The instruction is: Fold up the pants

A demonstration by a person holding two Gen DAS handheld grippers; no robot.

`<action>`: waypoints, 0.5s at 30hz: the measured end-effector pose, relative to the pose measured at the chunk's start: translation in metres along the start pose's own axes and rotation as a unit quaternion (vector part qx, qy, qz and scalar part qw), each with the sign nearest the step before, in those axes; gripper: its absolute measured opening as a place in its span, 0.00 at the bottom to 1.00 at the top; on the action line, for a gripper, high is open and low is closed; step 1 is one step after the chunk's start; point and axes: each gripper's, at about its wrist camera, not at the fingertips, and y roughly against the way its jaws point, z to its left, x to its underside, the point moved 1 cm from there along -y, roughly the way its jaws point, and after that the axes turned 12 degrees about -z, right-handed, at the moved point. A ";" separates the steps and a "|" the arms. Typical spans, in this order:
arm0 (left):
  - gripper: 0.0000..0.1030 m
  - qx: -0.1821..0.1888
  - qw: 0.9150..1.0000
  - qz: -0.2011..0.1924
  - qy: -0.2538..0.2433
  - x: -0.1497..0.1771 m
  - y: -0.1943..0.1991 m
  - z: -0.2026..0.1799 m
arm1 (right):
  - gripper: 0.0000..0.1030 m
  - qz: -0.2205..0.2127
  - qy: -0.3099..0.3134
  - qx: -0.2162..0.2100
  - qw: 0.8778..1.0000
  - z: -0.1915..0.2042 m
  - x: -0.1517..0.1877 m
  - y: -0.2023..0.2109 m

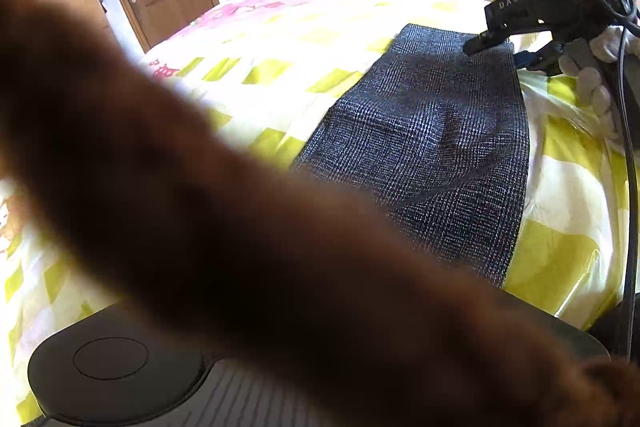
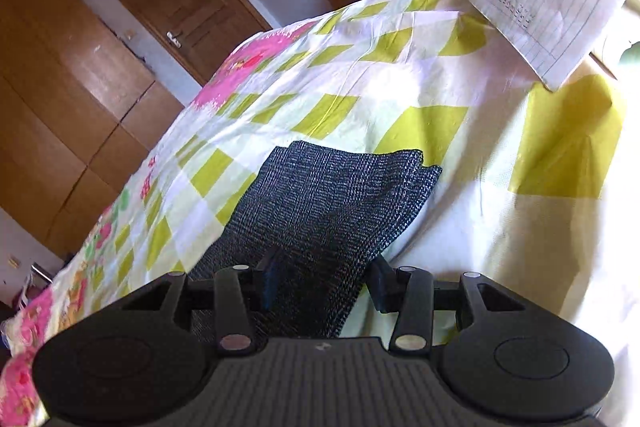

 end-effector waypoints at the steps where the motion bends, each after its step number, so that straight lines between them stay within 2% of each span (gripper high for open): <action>1: 0.36 -0.002 1.000 0.001 0.000 0.000 0.000 -0.001 | 0.51 -0.004 -0.016 -0.005 1.000 0.000 -0.001 -0.003; 3: 0.37 -0.007 1.000 0.002 -0.001 -0.002 0.000 -0.003 | 0.27 0.007 -0.051 -0.013 0.999 -0.003 -0.002 -0.011; 4: 0.37 -0.011 1.000 0.000 -0.001 -0.004 -0.001 -0.005 | 0.24 0.018 -0.072 -0.015 0.997 -0.006 -0.002 -0.016; 6: 0.37 -0.013 1.000 -0.007 0.014 -0.009 -0.002 -0.010 | 0.23 0.007 -0.090 -0.028 0.995 -0.008 -0.012 -0.012; 8: 0.38 0.004 0.999 -0.019 0.034 -0.014 -0.006 -0.018 | 0.23 -0.031 -0.076 -0.047 0.996 -0.005 -0.030 0.008; 10: 0.42 0.014 0.999 -0.032 0.038 -0.015 -0.017 -0.033 | 0.23 -0.055 -0.057 -0.039 0.996 -0.002 -0.041 0.021; 11: 0.42 0.011 0.999 -0.036 0.036 -0.014 -0.023 -0.040 | 0.23 -0.064 -0.042 -0.020 0.997 -0.003 -0.043 0.024; 14: 0.42 -0.015 0.998 -0.051 0.021 -0.017 -0.032 -0.054 | 0.23 -0.039 0.031 0.032 0.998 -0.004 -0.035 0.014; 15: 0.43 -0.017 0.998 -0.051 0.029 -0.019 -0.029 -0.052 | 0.23 -0.028 0.033 0.030 0.999 -0.005 -0.033 0.013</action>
